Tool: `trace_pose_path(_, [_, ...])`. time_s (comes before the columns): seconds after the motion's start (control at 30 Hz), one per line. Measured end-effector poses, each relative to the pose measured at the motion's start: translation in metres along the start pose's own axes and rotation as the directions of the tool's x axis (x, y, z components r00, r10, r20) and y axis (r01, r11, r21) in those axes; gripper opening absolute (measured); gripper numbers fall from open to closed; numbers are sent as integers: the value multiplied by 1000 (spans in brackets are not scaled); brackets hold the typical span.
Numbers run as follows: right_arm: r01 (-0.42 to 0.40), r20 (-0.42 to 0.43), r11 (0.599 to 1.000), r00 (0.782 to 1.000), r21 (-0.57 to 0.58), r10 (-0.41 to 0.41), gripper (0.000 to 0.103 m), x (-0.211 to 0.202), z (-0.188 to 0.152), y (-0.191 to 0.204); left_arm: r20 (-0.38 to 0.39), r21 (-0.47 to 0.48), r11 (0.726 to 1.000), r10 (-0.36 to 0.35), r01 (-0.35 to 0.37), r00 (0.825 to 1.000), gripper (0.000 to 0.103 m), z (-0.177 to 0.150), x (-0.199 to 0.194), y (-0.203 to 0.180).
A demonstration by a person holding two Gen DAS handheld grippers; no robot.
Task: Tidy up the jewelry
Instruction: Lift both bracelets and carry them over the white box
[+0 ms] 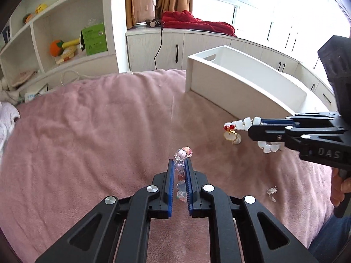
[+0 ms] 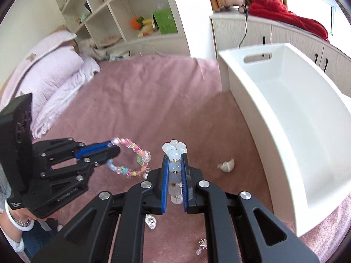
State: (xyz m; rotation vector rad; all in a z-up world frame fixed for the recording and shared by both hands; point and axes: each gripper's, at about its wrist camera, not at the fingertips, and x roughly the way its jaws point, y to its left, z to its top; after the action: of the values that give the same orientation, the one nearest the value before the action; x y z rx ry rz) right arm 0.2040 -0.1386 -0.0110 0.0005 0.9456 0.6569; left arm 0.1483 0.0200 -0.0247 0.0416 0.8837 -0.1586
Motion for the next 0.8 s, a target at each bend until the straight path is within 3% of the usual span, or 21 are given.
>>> trace_pose_path(0.2, [-5,104,1000,995,11,4,11,-39,7,-3,57,45,998,44,-47,997,14,29,-19,-13])
trace_pose_path(0.5, [7,253,997,967,80,-27,11,-97,9,-33,135,135,984,95,-113,986,14,86,-44,-53])
trace_pose_path(0.7, [9,291,987,955,160,-56,11,-120,7,-67,166,164,979,92,-119,982,14,117,-51,-87])
trace_pose_path(0.8, [53,289,981,951,188,-107,11,-128,5,-81,170,158,982,73,-100,983,14,132,-49,-104])
